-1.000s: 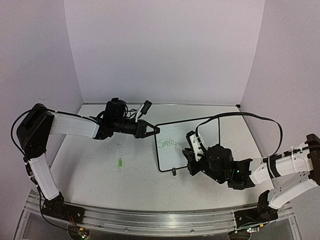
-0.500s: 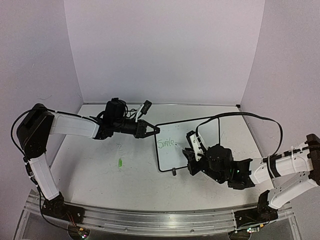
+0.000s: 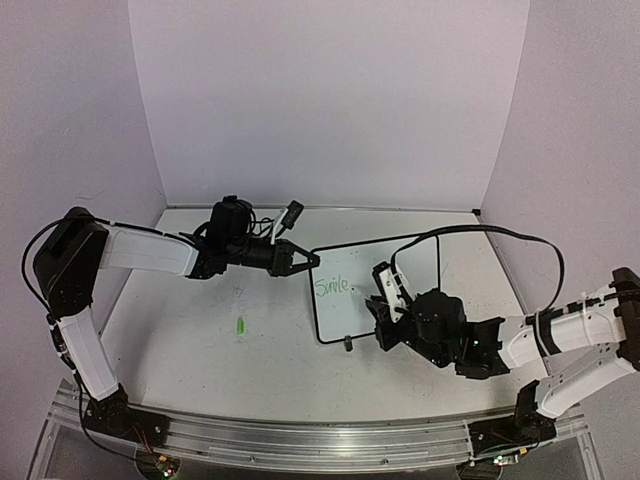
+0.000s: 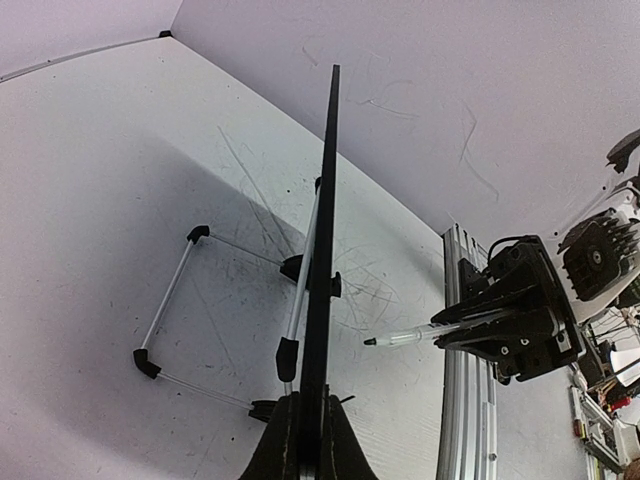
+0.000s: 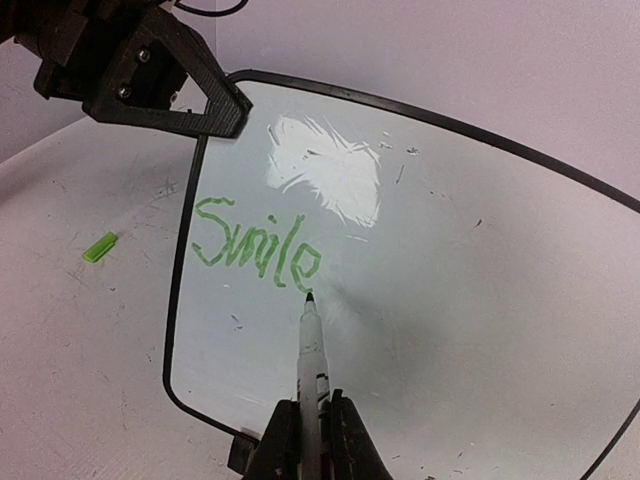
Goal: Write a sentence on the whiteboard
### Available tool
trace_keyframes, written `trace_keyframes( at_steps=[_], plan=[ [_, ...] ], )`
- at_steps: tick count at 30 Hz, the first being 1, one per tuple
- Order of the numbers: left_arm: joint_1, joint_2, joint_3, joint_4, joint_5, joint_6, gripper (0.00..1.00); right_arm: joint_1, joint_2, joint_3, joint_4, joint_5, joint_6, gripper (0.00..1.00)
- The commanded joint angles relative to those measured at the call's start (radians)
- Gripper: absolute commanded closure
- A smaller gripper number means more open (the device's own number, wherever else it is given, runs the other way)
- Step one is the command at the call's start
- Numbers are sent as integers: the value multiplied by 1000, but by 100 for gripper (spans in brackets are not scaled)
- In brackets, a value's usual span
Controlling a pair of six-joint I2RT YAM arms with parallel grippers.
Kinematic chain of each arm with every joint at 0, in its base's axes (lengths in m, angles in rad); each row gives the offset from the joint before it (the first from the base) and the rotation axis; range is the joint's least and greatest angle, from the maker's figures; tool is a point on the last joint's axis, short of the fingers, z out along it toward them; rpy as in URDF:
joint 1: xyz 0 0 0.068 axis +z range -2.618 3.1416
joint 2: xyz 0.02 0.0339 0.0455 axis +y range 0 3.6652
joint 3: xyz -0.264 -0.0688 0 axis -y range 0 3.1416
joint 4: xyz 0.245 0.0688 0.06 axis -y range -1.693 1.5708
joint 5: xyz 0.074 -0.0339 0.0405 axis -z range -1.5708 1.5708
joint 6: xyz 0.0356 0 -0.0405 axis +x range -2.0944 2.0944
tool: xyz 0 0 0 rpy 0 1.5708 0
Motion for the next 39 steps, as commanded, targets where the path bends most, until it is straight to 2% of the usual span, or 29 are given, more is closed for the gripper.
trace_keyframes(
  at_steps=[1, 11, 39],
  plan=[
    [-1, -11, 7, -46, -10, 14, 100, 6, 16, 28, 8, 27, -14, 100],
    [-2, -14, 6, -46, -9, 14, 100, 6, 64, 75, 2, 104, -9, 100],
    [-1, -23, 5, -46, -4, 14, 100, 5, 132, 115, 9, 99, -8, 100]
  ],
)
